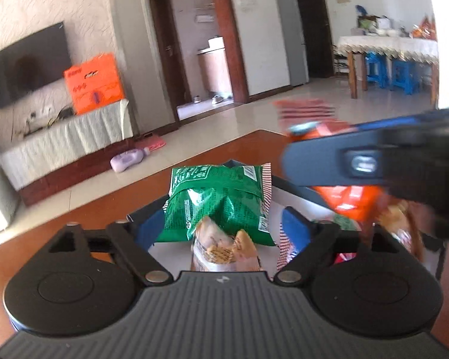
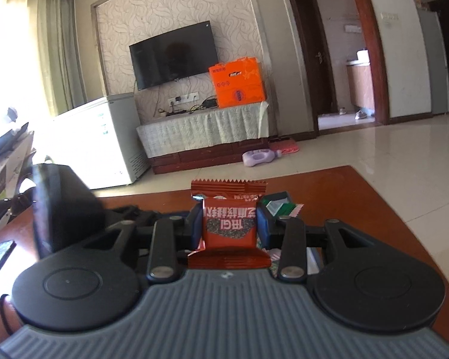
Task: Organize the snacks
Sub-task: 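Drop the pastry packet from the left gripper while the right releases the orange packet into the box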
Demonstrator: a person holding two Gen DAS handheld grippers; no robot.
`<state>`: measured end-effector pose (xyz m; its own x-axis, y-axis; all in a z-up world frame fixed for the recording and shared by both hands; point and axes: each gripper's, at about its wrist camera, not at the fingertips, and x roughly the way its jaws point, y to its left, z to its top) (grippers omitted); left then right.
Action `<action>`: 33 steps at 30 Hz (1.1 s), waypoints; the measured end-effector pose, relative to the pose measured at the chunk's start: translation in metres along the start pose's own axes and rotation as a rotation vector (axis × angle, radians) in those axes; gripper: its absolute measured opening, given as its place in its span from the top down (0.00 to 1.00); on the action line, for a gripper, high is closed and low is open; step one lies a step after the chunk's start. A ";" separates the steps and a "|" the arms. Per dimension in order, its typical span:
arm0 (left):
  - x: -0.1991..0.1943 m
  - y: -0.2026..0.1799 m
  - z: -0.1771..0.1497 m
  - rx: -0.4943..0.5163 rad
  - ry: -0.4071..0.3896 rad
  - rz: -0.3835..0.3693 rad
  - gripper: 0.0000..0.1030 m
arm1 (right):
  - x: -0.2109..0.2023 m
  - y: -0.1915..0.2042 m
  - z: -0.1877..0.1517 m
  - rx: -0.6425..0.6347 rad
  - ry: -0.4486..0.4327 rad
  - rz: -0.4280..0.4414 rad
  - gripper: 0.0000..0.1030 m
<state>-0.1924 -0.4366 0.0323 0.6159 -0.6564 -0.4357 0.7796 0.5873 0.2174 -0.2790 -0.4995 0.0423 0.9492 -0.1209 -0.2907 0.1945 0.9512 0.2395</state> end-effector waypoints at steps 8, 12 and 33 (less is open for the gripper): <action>-0.022 -0.004 -0.022 0.100 0.023 0.003 0.10 | 0.016 0.004 -0.004 -0.011 0.052 0.029 0.62; -0.036 -0.007 -0.031 0.139 0.012 -0.007 0.09 | 0.022 0.005 -0.003 -0.019 0.061 0.021 0.62; -0.057 -0.025 -0.058 0.245 0.009 -0.024 0.05 | 0.028 0.004 -0.015 -0.036 0.088 -0.103 0.53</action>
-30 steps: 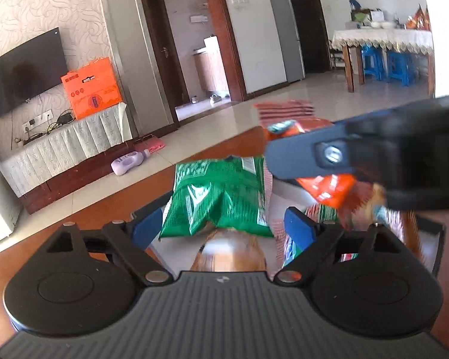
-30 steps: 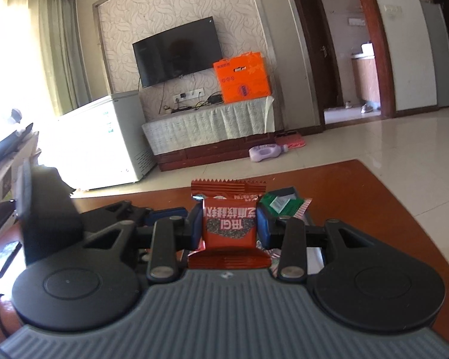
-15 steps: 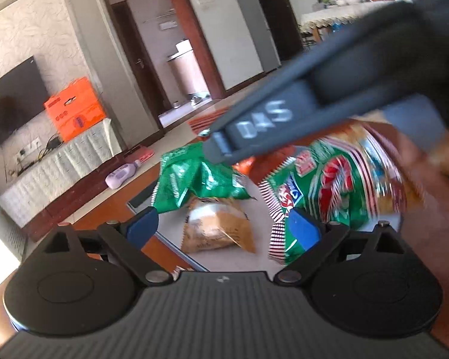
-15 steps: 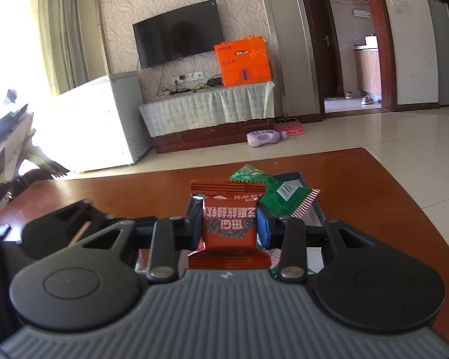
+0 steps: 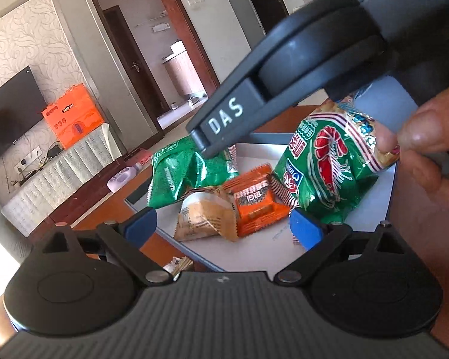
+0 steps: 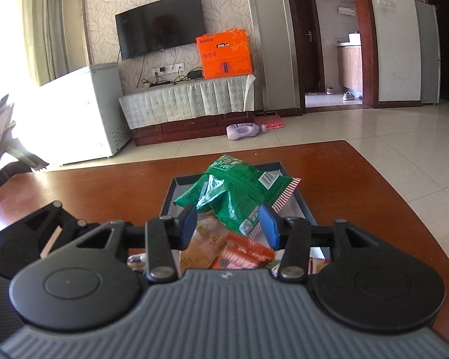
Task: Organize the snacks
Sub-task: 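Drop the pastry packet from the left gripper while the right releases the orange packet into the box, then grasp the red candy bar with the right gripper while the left moves toward the clear bag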
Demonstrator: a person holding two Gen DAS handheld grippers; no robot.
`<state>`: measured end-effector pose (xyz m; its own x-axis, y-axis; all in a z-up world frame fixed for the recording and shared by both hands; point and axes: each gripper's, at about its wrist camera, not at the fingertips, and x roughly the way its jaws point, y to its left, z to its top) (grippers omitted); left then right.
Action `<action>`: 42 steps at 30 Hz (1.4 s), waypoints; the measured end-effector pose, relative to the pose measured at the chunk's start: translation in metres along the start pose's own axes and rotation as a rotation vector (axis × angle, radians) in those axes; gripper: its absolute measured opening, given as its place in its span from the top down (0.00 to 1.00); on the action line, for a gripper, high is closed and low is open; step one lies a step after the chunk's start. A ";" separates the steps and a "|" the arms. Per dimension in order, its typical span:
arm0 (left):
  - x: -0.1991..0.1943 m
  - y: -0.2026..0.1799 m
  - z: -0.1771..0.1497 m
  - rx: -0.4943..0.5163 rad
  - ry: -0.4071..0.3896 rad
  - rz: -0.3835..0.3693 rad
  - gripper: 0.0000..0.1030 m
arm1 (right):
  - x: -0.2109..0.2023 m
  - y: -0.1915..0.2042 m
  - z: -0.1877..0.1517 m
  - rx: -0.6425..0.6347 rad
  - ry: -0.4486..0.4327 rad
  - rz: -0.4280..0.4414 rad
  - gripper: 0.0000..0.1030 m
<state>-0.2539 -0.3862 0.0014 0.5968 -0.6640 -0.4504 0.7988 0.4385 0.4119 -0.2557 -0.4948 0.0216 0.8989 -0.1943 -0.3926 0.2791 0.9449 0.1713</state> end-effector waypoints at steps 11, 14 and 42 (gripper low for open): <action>-0.032 0.016 -0.006 -0.105 -0.022 0.054 0.05 | -0.038 -0.002 -0.008 0.089 -0.053 0.063 0.53; -0.049 0.036 -0.016 -0.176 -0.026 0.086 0.05 | -0.052 0.008 -0.010 0.065 -0.058 0.104 0.52; -0.094 0.145 -0.096 -0.452 0.192 0.329 0.06 | 0.017 0.131 -0.034 -0.256 0.169 0.239 0.66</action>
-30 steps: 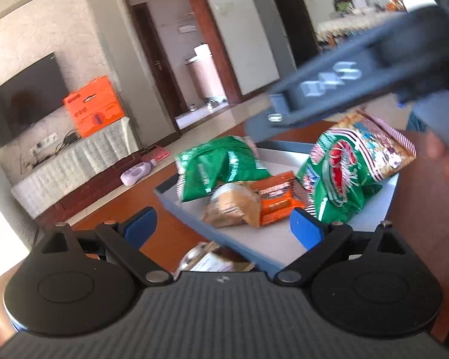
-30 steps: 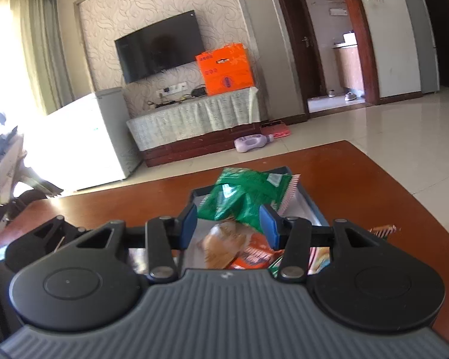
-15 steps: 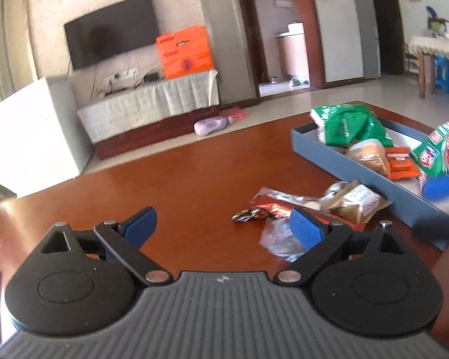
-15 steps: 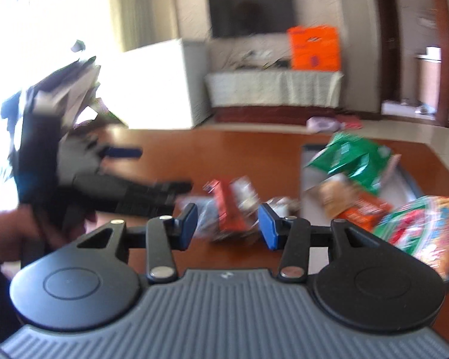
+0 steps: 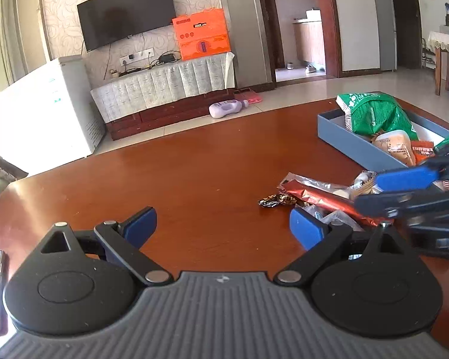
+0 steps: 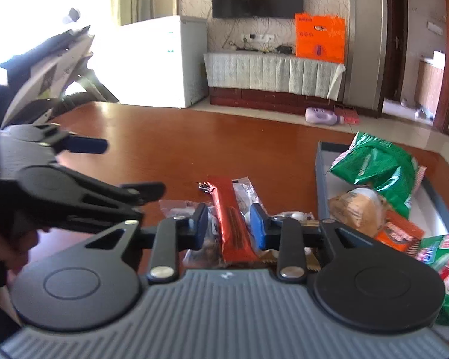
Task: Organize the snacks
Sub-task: 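Grasp the red candy bar with the right gripper while the left moves toward the clear bag, then grasp the clear bag of dark snacks with the left gripper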
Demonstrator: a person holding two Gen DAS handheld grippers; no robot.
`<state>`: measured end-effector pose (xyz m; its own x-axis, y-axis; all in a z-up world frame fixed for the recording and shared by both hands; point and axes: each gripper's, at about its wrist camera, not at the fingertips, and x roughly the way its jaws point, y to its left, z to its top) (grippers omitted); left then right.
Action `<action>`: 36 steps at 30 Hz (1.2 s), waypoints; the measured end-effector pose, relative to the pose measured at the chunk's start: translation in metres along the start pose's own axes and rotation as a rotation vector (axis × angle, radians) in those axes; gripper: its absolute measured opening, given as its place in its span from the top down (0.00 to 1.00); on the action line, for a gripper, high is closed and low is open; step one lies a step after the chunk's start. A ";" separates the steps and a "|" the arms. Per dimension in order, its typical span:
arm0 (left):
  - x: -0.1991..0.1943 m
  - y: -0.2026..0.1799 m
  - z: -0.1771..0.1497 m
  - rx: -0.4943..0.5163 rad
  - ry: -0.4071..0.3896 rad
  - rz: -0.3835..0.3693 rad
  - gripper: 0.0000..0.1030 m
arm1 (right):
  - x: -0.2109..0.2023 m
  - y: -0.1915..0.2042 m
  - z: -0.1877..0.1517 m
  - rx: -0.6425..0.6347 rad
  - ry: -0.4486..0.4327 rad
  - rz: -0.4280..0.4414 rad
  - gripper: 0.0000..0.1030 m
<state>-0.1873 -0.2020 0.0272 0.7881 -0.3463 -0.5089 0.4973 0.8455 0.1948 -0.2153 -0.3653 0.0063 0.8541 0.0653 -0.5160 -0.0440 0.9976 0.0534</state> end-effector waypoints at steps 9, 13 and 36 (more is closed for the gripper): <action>-0.004 0.020 0.000 -0.030 0.017 0.012 0.05 | 0.033 0.004 0.003 0.014 0.050 0.011 0.68; -0.006 0.021 0.003 -0.038 0.027 0.019 0.05 | 0.036 0.003 0.004 0.028 0.047 0.030 0.69; 0.017 -0.020 0.016 -0.094 0.056 -0.139 0.05 | -0.028 -0.034 -0.001 0.132 -0.037 0.004 0.78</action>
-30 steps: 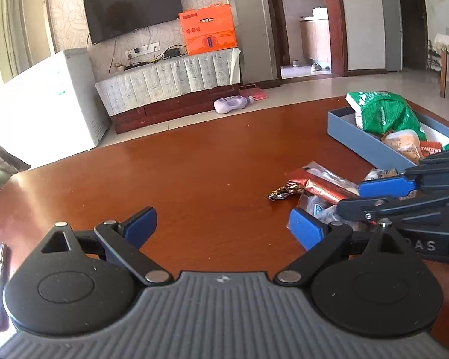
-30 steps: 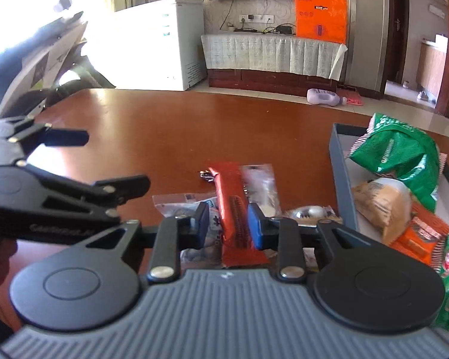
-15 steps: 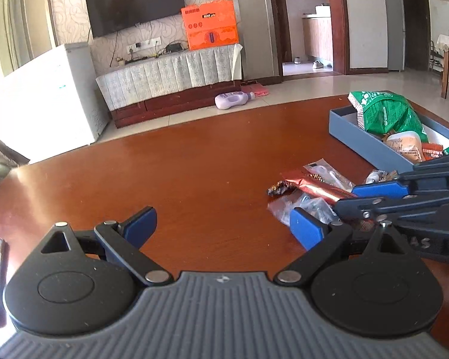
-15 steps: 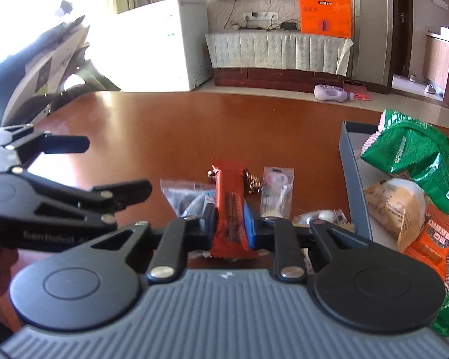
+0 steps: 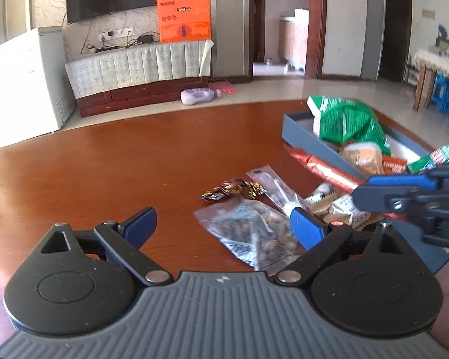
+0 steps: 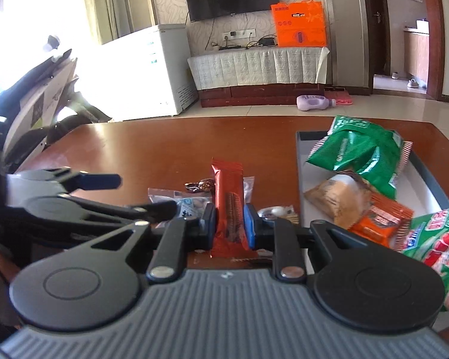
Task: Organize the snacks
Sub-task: 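Grasp the clear bag of dark snacks with the left gripper, then carry the clear bag and red candy bar over to the white box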
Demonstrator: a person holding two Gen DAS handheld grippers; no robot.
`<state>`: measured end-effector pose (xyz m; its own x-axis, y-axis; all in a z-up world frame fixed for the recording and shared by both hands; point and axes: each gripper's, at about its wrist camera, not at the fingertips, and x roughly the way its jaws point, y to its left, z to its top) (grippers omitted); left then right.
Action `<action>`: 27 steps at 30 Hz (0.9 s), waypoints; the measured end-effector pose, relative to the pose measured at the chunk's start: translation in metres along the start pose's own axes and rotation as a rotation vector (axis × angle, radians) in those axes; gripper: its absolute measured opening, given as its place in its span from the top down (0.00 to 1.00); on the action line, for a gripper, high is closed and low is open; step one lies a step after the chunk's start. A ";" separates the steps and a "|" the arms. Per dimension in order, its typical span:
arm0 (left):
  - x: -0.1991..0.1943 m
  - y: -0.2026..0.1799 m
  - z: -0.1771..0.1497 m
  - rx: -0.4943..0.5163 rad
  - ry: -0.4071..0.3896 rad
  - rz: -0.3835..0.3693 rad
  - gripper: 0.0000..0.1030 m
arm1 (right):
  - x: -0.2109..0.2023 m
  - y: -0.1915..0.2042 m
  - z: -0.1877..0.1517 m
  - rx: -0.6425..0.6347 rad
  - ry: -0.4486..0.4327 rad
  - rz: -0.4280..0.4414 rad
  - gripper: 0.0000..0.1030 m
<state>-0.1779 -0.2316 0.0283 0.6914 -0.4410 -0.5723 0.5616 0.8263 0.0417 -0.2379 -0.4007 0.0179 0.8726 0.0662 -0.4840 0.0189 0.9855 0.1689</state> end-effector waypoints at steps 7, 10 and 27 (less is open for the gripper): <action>0.038 -0.010 -0.002 -0.036 0.061 0.009 0.06 | -0.006 -0.010 0.001 -0.001 -0.008 0.005 0.78; 0.045 -0.004 -0.005 -0.079 0.066 -0.022 0.17 | -0.006 -0.008 0.000 -0.010 -0.010 0.009 0.78; 0.021 0.032 -0.008 -0.155 0.070 0.005 0.62 | -0.042 -0.027 -0.001 0.062 -0.071 -0.030 0.78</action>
<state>-0.1485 -0.2116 0.0109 0.6576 -0.4158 -0.6282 0.4778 0.8749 -0.0790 -0.2755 -0.4298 0.0327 0.9037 0.0230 -0.4276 0.0741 0.9751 0.2090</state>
